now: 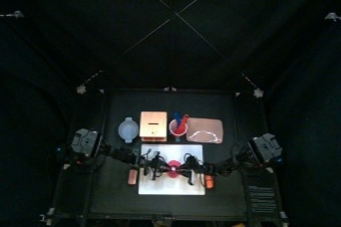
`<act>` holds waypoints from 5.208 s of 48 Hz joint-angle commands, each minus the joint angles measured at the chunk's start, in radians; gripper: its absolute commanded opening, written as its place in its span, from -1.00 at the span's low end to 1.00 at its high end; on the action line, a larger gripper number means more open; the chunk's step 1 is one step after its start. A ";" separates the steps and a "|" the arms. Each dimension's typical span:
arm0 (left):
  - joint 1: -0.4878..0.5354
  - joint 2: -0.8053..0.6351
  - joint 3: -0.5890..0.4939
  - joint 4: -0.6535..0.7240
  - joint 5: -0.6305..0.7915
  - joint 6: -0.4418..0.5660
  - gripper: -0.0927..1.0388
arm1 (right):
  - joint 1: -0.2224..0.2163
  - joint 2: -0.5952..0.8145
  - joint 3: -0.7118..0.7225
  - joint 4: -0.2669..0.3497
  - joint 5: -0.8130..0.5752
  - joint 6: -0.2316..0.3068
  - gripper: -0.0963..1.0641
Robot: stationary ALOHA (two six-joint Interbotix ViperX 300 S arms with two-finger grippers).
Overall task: Get the cutter from the drawer then cut the dough then place the extra dough in the bowl
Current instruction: Cut the dough
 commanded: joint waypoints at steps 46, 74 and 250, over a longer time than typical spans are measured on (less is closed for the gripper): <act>0.012 0.032 0.020 -0.012 0.041 0.002 0.09 | -0.046 0.055 0.015 0.015 0.112 0.018 0.07; 0.014 0.048 0.020 -0.018 0.060 -0.028 0.09 | -0.074 0.057 0.018 0.012 0.129 0.017 0.07; 0.006 -0.164 -0.012 -0.015 0.110 0.031 0.59 | -0.158 -0.114 -0.044 -0.169 0.183 0.014 0.59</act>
